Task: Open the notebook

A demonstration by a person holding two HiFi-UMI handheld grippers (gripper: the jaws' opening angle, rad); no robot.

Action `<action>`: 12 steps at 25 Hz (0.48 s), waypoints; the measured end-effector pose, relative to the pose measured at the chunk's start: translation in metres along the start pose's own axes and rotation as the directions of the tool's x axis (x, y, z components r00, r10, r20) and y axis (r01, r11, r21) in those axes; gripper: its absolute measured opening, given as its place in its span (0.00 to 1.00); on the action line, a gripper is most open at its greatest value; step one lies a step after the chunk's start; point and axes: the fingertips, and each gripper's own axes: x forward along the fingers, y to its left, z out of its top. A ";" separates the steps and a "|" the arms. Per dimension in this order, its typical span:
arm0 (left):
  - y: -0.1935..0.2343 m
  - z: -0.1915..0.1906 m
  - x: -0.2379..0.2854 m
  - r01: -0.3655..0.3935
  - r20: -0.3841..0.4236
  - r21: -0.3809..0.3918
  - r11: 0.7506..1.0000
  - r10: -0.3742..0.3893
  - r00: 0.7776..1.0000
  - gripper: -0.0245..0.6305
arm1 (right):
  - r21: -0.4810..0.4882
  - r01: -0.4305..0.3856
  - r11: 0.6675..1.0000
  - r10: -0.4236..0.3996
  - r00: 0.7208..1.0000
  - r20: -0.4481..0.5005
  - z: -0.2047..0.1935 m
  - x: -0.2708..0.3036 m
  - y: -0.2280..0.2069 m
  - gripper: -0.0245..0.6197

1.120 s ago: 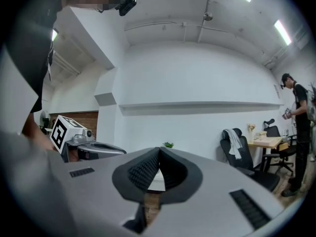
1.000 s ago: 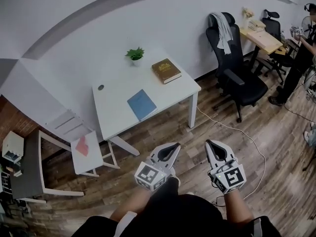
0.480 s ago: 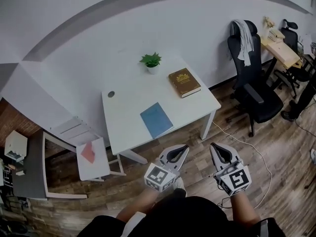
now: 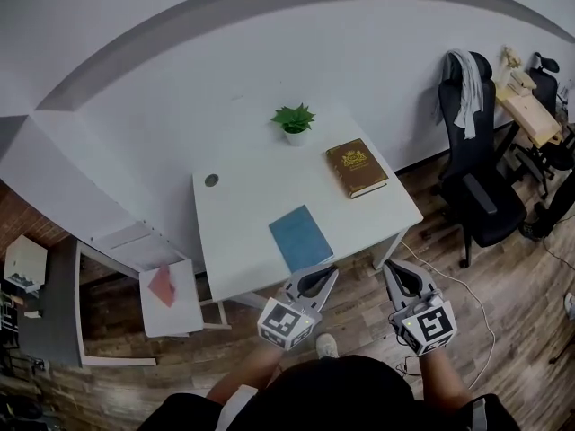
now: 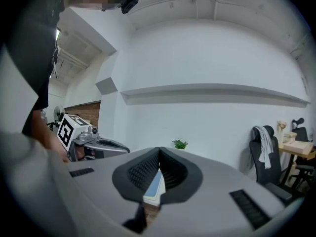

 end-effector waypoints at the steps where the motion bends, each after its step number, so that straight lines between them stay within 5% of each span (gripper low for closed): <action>1: 0.007 -0.001 -0.001 -0.005 -0.001 0.000 1.000 0.005 1.000 0.05 | -0.001 0.002 1.000 -0.002 1.000 -0.004 -0.001 0.006 -0.002 0.04; 12: 0.058 -0.024 -0.008 -0.095 -0.038 -0.019 0.995 0.094 0.995 0.05 | 0.009 -0.048 0.999 0.049 0.998 -0.033 -0.008 0.061 -0.001 0.04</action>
